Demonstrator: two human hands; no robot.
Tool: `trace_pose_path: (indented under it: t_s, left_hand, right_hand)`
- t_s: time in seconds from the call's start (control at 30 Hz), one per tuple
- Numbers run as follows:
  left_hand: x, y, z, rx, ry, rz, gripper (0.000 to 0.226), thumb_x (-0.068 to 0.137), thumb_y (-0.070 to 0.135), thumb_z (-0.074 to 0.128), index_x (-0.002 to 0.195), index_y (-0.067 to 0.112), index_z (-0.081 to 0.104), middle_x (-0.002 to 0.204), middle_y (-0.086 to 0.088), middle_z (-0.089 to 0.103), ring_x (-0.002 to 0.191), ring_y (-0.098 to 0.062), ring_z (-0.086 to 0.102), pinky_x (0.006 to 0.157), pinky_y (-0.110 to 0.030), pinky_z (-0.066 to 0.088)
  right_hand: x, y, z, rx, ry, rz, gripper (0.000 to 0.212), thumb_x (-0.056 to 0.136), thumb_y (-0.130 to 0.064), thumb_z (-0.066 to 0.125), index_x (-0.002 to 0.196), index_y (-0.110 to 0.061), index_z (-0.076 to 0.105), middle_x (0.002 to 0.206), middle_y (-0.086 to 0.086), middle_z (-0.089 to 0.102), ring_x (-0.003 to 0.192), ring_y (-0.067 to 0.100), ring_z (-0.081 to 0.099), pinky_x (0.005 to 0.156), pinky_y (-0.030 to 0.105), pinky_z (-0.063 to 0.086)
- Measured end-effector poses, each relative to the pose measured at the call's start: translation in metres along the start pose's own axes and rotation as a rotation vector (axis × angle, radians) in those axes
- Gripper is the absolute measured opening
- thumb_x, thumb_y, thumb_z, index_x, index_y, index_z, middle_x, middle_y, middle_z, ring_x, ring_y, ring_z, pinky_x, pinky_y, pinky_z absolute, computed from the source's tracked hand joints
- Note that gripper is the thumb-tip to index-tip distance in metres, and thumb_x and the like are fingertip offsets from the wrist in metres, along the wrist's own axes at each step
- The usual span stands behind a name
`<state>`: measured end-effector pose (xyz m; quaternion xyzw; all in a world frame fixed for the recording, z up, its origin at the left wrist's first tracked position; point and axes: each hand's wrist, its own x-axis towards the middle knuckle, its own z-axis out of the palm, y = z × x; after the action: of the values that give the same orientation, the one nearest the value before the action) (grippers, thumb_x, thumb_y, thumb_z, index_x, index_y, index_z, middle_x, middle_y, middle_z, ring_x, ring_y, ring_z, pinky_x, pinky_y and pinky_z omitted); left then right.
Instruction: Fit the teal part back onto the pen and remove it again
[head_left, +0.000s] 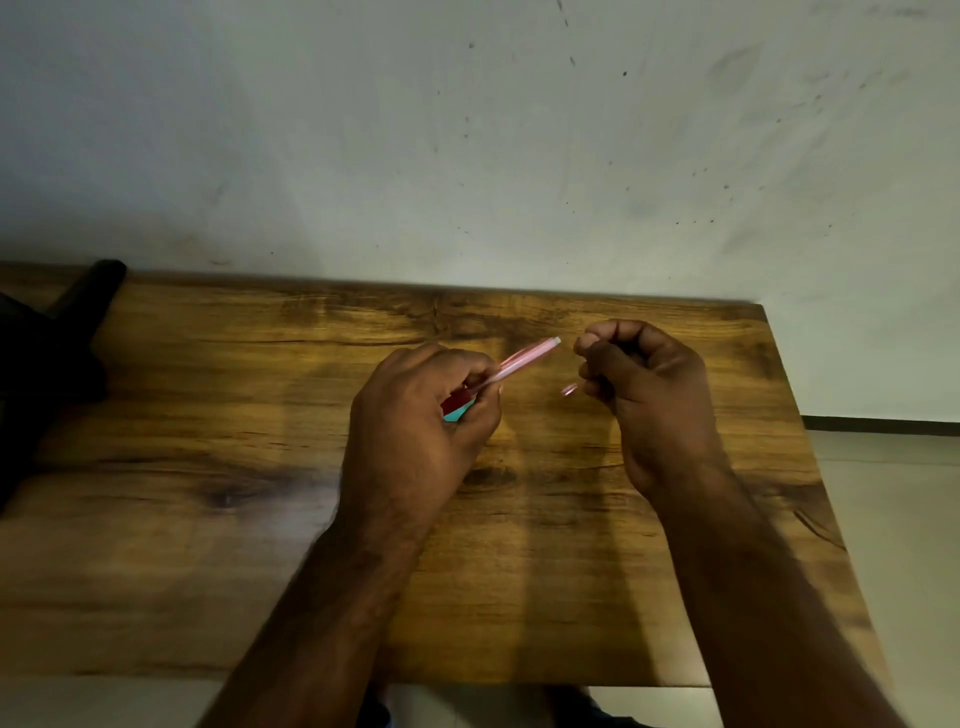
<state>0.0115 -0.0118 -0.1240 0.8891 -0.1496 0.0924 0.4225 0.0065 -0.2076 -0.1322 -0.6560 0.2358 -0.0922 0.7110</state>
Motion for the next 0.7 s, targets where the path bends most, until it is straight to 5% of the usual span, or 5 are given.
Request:
trace_pose_path:
  t_s: [0.17,0.7]
  left_hand:
    - [0.0005,0.0006,0.0026,0.0,-0.013,-0.011,0.022,0.086,0.02,0.079,0.107,0.016,0.079,0.095,0.004,0.073,0.088,-0.018,0.066,0.074,-0.044,0.057]
    - [0.0006,-0.0017,0.0005,-0.003,-0.062,0.005,0.021,0.092,0.022,0.073,0.111,0.014,0.077,0.098,0.001,0.073,0.092,-0.02,0.065,0.078,-0.046,0.056]
  right_hand:
    - [-0.0044,-0.0027,0.0026,0.228,-0.201,0.03,0.016,0.082,-0.011,0.071,0.098,-0.01,0.07,0.081,0.002,0.071,0.073,0.013,0.066,0.07,0.026,0.057]
    - [-0.0056,-0.0022,0.0029,0.011,-0.165,-0.119,0.022,0.094,0.006,0.064,0.092,-0.014,0.069,0.082,0.003,0.073,0.078,0.019,0.068,0.075,0.04,0.059]
